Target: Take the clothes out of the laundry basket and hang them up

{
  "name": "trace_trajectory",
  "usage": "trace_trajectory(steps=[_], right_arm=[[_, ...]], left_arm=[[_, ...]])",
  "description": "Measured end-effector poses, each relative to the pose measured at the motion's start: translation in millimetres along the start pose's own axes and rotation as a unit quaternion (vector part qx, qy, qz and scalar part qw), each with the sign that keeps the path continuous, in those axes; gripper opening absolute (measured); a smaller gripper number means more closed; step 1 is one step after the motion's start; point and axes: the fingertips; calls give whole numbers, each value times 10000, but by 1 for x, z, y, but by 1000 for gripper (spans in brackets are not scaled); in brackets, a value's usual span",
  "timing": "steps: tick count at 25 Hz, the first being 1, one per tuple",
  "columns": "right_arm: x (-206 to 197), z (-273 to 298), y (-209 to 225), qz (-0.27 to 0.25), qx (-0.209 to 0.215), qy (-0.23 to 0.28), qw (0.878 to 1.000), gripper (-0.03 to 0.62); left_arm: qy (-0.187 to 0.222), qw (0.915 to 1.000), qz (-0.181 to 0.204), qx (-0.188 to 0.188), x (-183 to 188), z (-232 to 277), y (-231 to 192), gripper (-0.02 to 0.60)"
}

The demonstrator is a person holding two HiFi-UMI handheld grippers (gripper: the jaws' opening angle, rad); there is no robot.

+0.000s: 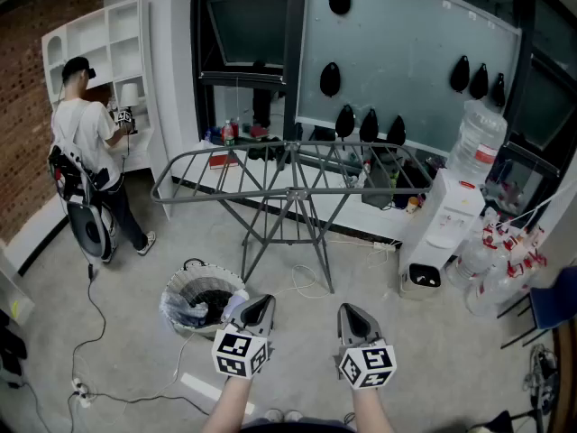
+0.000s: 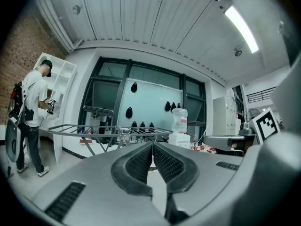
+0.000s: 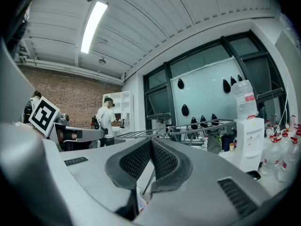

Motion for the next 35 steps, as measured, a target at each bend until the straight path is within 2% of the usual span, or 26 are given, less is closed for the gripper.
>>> trace_trajectory(steps=[12, 19, 22, 26, 28, 30, 33, 35], right_arm=[[-2, 1, 7, 132, -42, 27, 9999, 2], [-11, 7, -1, 457, 250, 51, 9986, 2], [-17, 10, -6, 406, 373, 25, 9985, 3], [-11, 6, -7, 513, 337, 56, 9981, 3], [-11, 6, -6, 580, 355, 70, 9977, 52], [-14, 7, -4, 653, 336, 75, 9973, 92], [-20, 11, -2, 743, 312, 53, 9967, 193], [-23, 14, -2, 768, 317, 53, 9965, 206]], left_arm=[[19, 10000, -76, -55, -2, 3, -1, 23], [-23, 9989, -196, -432, -11, 5, 5, 23], [-7, 9984, -260, -512, -14, 5, 7, 25], [29, 9981, -318, -529, -14, 4, 7, 33], [37, 9979, -368, -528, -14, 5, 5, 102], [43, 9977, -429, -524, -17, 6, 4, 134], [27, 9979, -452, -467, -22, 8, -2, 181], [24, 9979, -464, -449, -23, 9, -5, 209]])
Point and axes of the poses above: the fingertips, and each gripper's own axes: z forward along the fingers, y to its right, x out of its top, and after that the axes turned 5 degrees about -y, right-handed
